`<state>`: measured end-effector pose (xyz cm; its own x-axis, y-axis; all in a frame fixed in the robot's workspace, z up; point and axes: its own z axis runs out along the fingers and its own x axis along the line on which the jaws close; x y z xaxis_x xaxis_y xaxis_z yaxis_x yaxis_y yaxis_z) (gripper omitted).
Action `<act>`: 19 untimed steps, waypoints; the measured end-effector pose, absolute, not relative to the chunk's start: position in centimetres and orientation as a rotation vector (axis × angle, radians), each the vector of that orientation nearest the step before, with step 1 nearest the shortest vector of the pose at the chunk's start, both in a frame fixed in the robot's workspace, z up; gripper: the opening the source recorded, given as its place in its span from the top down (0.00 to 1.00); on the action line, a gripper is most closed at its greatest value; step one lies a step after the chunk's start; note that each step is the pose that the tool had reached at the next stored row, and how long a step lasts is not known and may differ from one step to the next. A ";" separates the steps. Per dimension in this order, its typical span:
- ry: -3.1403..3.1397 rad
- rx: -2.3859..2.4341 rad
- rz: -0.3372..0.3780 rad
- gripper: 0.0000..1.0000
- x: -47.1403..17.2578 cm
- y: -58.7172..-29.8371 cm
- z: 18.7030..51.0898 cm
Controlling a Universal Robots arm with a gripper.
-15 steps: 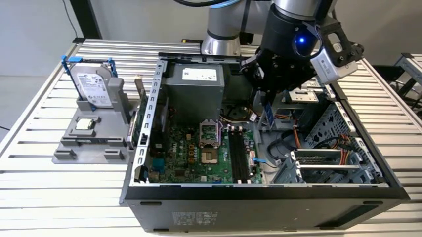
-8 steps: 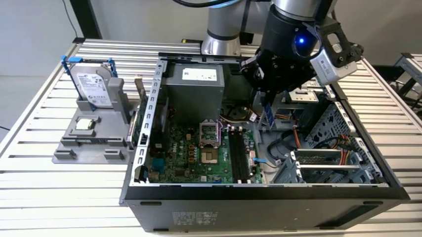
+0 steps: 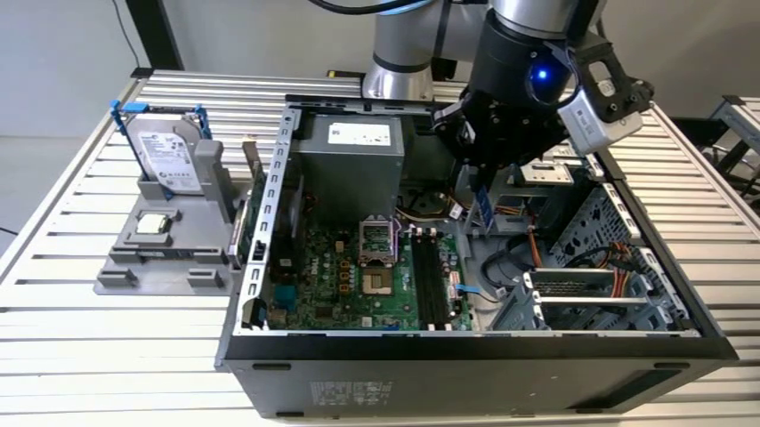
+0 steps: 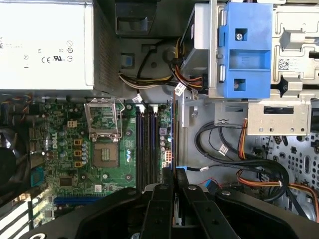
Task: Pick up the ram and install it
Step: 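Insert the ram into the slot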
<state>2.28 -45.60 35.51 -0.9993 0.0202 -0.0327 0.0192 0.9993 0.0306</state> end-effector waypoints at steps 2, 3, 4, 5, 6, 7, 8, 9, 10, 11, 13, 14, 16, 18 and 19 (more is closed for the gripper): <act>3.108 0.031 0.047 1.00 2.3 -45.6 35.4; 3.108 0.031 0.046 1.00 2.3 -45.6 35.3; 3.108 0.031 0.044 1.00 2.3 -45.6 35.1; 3.108 0.030 0.043 1.00 2.3 -45.6 35.0; 3.108 0.030 0.042 1.00 2.3 -45.6 34.8; 3.108 0.030 0.042 1.00 2.3 -45.6 34.6; 3.108 0.030 0.042 1.00 2.3 -45.6 34.4; 3.108 0.030 0.042 1.00 2.3 -45.6 34.2; 3.108 0.030 0.042 1.00 2.3 -45.6 34.0; 3.108 0.031 0.042 1.00 2.3 -45.6 33.9; 3.108 0.031 0.042 1.00 2.3 -45.6 33.5; 3.108 0.030 0.042 1.00 2.3 -45.6 33.3; 3.108 0.030 0.042 1.00 2.3 -45.6 33.0; 3.108 0.031 0.041 1.00 2.3 -45.6 32.6; 3.108 0.031 0.039 1.00 2.3 -45.6 32.4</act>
<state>2.28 -45.56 32.41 -0.9993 0.0204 -0.0328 0.0195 0.9995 0.0254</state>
